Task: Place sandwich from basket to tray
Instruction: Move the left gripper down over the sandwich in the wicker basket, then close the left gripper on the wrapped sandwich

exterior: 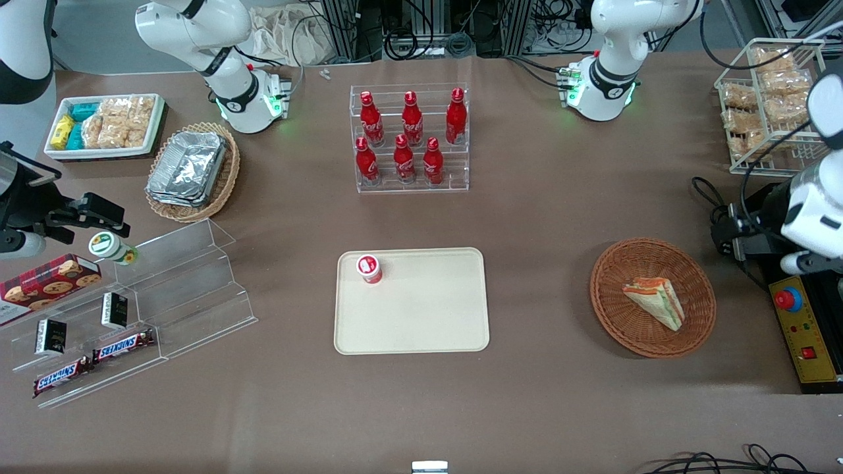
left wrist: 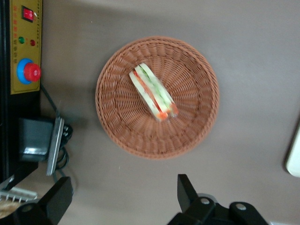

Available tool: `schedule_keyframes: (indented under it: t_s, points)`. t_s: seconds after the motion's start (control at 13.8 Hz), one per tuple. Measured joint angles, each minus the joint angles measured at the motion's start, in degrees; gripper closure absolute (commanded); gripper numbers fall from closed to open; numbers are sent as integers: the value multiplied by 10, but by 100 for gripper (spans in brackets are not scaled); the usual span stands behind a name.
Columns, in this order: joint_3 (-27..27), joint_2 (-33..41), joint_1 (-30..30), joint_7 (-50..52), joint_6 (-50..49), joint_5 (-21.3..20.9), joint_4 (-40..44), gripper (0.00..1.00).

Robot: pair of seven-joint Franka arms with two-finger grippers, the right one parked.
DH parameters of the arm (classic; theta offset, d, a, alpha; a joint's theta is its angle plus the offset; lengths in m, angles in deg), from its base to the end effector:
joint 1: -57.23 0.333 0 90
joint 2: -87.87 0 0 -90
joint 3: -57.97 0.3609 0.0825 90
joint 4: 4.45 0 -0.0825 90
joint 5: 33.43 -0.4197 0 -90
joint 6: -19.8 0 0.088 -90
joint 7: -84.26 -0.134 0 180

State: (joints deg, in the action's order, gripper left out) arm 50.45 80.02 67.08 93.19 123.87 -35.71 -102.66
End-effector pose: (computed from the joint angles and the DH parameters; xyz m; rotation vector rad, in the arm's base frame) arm 0.6394 0.0342 0.5062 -3.1051 -0.2914 0.0503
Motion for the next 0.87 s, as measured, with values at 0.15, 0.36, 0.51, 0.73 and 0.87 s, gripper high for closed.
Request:
schedule_keyframes:
  t_s: [0.15,0.36,0.51,0.73,0.87]
  points:
    - [2,-15,5,39,100,0,-52,0]
    - [-5,-27,1,130,179,0,-108,0]
    - [-10,-41,-9,181,193,0,-113,0]
    - [-11,-80,-13,275,224,0,-116,0]
    - [-10,-106,-13,320,242,0,-117,0]
